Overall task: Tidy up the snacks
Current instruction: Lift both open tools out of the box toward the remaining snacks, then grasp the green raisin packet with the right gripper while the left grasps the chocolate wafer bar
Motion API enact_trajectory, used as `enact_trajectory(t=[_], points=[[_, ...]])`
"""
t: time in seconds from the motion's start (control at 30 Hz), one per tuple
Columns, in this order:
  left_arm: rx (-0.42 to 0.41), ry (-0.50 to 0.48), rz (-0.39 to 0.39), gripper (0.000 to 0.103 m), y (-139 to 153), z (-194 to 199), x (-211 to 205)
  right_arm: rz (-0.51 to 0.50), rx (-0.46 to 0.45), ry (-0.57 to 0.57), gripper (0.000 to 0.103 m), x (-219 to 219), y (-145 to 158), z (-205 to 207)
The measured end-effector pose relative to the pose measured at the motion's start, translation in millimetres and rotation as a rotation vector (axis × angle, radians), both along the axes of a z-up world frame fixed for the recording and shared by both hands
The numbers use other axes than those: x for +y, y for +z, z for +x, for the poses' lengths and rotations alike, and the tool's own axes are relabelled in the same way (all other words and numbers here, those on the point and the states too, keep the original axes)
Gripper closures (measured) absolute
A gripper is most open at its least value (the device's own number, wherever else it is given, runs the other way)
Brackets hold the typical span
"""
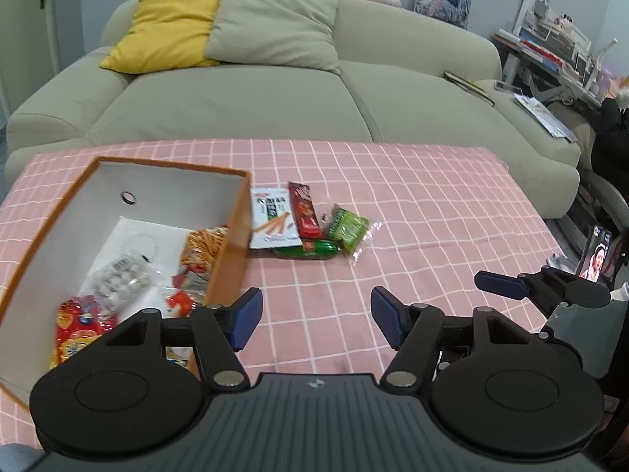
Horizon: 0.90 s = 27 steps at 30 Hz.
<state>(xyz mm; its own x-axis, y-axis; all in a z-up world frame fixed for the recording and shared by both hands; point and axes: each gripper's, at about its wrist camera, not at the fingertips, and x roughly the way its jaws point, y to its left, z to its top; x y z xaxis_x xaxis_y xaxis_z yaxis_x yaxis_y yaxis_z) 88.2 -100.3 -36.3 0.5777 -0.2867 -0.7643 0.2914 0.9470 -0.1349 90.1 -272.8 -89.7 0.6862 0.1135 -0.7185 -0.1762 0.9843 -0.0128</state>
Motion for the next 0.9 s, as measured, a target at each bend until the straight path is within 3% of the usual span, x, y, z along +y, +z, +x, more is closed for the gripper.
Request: enact_trajectory(t=[0.23, 0.37, 0.57, 0.9], points=[[0.036, -0.012, 0.021, 0.044, -17.4, 15.2, -15.3, -0.056, -0.001, -0.019, 0.025, -10.5, -18.1, 7.2], [0.062, -0.027, 0.032, 0.044, -26.3, 27.9, -22.4, -0.021, 0.024, 0.0, 0.025, -20.0, -27.2, 22.3], [0.084, -0.05, 0.062, 0.044, -40.9, 48.3, -34.6, -0.051, 0.042, 0.029, 0.025, -28.3, -42.8, 51.4], [0.095, -0.073, 0.105, 0.044, -52.9, 83.4, -42.6, -0.136, -0.026, 0.208, 0.029, -13.1, -61.8, 112.4]])
